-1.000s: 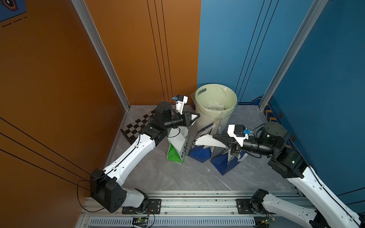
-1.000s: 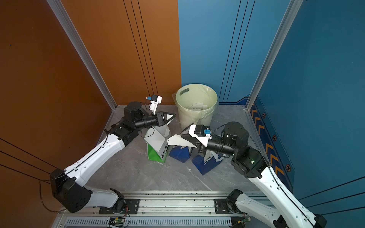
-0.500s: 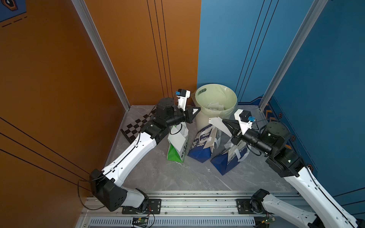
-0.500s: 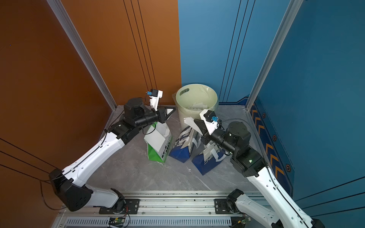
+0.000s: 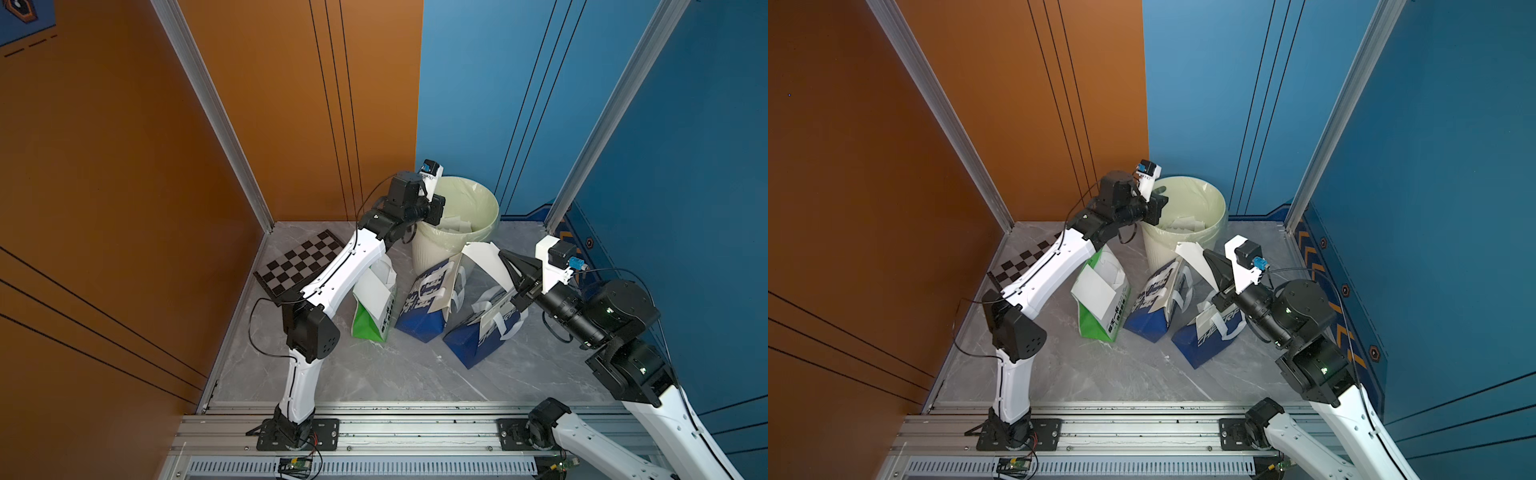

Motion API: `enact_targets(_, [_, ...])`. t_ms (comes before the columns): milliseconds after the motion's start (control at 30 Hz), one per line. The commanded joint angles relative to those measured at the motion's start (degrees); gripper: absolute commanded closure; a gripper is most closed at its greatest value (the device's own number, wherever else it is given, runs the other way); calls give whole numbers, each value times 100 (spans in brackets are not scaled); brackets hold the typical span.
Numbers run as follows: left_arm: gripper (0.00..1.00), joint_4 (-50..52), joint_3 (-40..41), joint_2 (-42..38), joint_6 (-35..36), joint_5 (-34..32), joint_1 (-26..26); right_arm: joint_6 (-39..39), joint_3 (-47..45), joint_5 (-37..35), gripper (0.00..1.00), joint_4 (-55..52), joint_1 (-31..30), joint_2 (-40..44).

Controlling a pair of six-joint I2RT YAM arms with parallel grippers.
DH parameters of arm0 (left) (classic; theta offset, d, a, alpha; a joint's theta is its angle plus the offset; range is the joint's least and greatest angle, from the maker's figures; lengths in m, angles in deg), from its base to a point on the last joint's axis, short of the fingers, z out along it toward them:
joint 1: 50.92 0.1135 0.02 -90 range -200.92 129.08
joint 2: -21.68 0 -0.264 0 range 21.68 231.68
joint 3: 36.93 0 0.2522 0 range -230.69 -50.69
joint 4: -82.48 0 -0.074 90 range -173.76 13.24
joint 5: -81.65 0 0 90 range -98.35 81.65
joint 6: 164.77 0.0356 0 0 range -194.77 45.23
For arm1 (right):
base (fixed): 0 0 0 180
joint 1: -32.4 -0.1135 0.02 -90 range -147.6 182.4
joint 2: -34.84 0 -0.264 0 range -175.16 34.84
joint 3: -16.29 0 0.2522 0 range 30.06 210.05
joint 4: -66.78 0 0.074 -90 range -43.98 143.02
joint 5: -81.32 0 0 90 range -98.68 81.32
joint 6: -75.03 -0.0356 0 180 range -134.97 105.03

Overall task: Shred takeout receipts and throw away
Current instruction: Place the takeout receipt in the trash bin.

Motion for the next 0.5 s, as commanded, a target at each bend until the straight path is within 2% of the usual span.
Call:
enact_targets(0, [95, 711, -1008, 502, 425, -284, -41, -91, -57, -10, 100, 63, 39, 16])
enact_targets(100, [73, 864, -1324, 751, 439, -253, -19, -93, -74, -19, 100, 65, 49, 25])
enact_targets(233, [57, 871, -1190, 629, 513, -228, -15, -130, -123, -62, 100, 65, 87, 22])
enact_targets(300, [51, 868, -1053, 486, 590, -247, -15, -163, -147, -91, 100, 65, 114, 5])
enact_targets(467, [45, 865, -711, 13, 693, -108, 22, -387, -204, -90, 100, 74, 248, -97])
